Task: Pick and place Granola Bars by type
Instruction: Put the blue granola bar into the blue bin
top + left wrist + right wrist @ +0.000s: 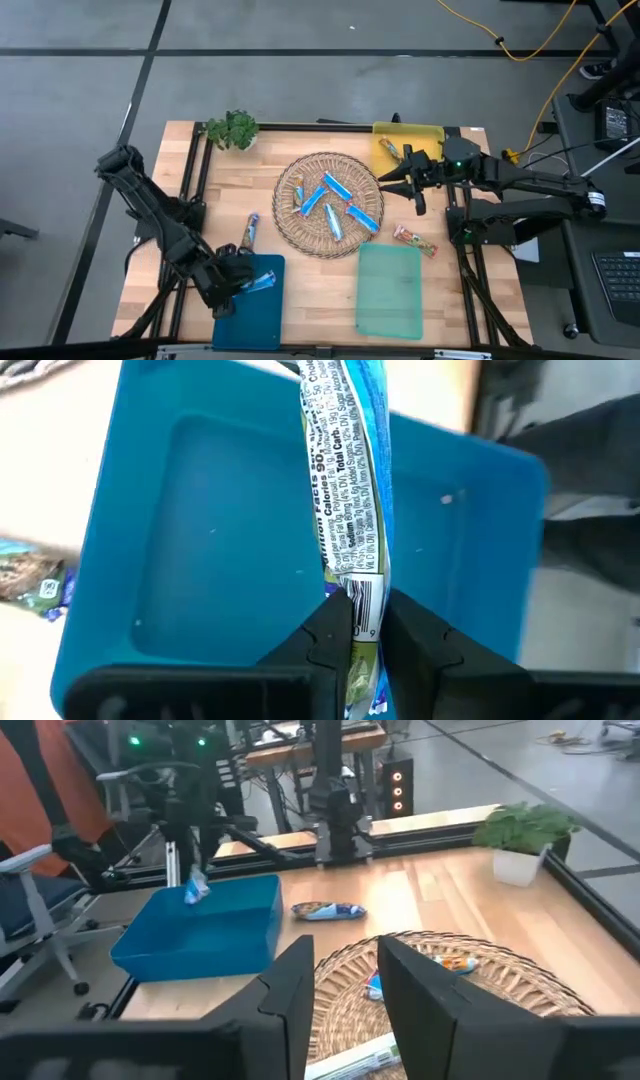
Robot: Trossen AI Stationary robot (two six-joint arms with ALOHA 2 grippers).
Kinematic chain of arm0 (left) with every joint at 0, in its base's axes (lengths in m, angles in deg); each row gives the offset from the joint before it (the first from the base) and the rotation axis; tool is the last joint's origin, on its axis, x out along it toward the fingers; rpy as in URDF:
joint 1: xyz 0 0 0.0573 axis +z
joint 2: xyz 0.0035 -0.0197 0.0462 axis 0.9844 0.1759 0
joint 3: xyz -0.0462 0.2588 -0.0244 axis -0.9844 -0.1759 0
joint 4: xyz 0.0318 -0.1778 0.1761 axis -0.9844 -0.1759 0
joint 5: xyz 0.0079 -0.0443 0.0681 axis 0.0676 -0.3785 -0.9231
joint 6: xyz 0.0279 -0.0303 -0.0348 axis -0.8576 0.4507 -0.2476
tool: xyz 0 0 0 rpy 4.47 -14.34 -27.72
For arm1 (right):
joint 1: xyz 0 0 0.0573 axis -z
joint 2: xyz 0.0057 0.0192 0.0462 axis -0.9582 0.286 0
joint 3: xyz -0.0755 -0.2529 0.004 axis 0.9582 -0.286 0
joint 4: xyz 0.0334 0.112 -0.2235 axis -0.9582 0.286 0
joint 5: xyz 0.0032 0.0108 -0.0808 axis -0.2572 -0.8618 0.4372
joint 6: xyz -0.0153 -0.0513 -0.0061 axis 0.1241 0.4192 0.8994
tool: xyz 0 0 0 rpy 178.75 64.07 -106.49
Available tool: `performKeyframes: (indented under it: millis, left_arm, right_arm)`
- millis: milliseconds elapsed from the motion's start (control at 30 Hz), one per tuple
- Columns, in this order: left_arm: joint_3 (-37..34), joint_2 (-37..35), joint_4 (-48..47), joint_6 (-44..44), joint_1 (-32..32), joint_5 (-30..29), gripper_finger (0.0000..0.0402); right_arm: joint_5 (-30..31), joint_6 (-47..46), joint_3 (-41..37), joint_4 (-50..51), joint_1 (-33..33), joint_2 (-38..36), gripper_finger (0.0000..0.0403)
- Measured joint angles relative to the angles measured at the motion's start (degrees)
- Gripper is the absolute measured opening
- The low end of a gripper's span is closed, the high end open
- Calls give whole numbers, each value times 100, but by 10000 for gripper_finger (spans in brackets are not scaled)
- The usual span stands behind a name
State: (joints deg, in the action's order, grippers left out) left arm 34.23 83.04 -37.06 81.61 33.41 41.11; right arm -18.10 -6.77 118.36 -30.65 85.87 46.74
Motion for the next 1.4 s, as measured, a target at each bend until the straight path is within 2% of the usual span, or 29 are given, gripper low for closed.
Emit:
performKeyframes:
  millis: [267, 567, 900, 1000, 1167, 1400]
  left_arm:
    - [-2, 845, -162, -7, 4, -4, 42]
    - [-2, 1954, -189, -68, 36, 187, 43]
    - [6, 2270, -234, -14, 248, 315, 46]
    - [-2, 2238, -392, 87, 336, 181, 65]
    - [48, 2050, -523, 140, 488, 292, 124]
    - [48, 1480, -531, 331, 546, 268, 189]
  right_arm:
    - [-4, 443, 0, -139, -206, -55, 117]
    - [-4, 448, 0, -173, -229, -65, 117]
    - [-11, 444, 0, -169, -229, -63, 117]
    - [-17, 444, 0, -168, -229, -63, 117]
    - [-65, 445, 0, -165, -227, -63, 117]
    - [-167, 446, 0, -152, -228, -63, 117]
